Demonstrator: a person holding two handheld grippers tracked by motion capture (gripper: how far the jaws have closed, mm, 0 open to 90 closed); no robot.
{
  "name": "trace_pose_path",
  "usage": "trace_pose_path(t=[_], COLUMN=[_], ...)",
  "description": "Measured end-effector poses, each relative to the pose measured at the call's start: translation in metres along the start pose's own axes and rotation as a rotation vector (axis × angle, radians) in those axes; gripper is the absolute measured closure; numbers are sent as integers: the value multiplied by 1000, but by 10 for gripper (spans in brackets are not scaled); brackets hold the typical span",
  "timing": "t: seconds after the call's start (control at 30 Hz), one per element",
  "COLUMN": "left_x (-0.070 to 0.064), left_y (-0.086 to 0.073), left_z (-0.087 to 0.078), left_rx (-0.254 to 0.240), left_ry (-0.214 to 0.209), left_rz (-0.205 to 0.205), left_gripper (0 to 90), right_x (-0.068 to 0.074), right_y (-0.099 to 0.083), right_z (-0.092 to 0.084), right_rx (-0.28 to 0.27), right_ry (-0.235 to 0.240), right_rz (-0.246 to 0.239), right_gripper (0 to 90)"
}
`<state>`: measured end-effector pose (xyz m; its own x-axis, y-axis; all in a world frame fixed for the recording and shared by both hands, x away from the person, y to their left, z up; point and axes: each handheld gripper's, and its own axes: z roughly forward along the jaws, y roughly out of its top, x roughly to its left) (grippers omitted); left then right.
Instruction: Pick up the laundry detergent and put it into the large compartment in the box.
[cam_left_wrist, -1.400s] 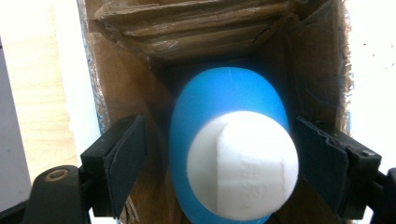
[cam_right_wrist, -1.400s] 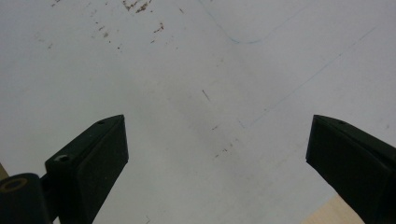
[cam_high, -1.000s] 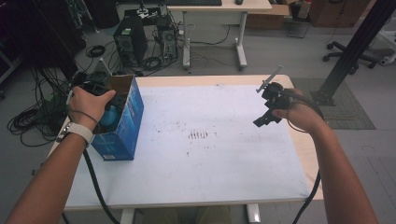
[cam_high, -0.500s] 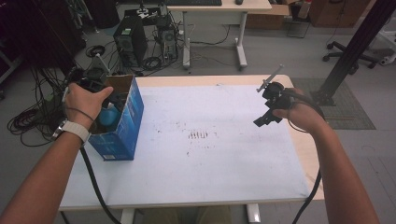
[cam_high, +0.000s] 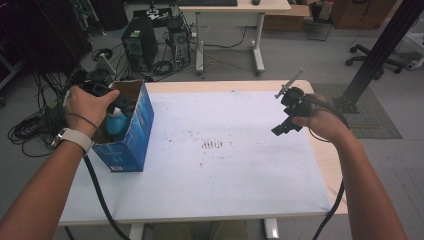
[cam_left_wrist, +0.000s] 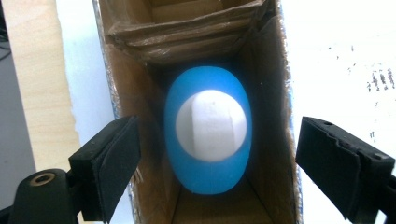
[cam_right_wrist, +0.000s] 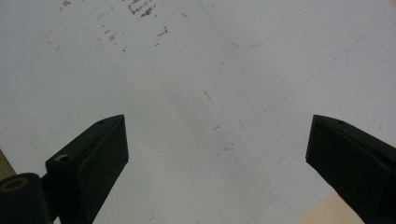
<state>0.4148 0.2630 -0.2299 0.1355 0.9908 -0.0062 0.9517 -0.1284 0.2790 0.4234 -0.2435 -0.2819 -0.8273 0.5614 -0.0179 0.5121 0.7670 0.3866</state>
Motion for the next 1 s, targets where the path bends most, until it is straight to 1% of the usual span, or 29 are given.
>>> trace_pose_path(t=[0.1, 0.27, 0.4, 0.53, 0.6, 0.77, 0.97, 1.0], left_x=[-2, -6, -10, -13, -15, -18, -21, -22], left_y=[1, 1, 1, 0, 0, 0, -1, -1], left_z=[-5, -12, -16, -19, -22, -28, -35, -36], left_rx=[-5, -13, -8, -10, -14, -16, -33, -35], left_ry=[6, 5, 22, 18, 7, 3, -19, -17], left_rz=[7, 21, 23, 29, 32, 37, 48, 51], left_gripper=[144, 144, 144, 144, 143, 142, 141, 141], right_x=[1, 1, 2, 3, 3, 4, 5, 5], right_y=[1, 1, 1, 0, 0, 1, 1, 1], right_z=[-1, -2, -3, -4, -5, -6, -7, -7], right_rx=[-3, -3, -4, -6, -8, -9, -10, -12], right_ry=[1, -2, -3, -5, -6, -7, -7, -6], right_rz=[-3, -3, -5, -2, -3, -7, -10, -9], right_gripper=[60, 60, 60, 60, 60, 60, 60, 60])
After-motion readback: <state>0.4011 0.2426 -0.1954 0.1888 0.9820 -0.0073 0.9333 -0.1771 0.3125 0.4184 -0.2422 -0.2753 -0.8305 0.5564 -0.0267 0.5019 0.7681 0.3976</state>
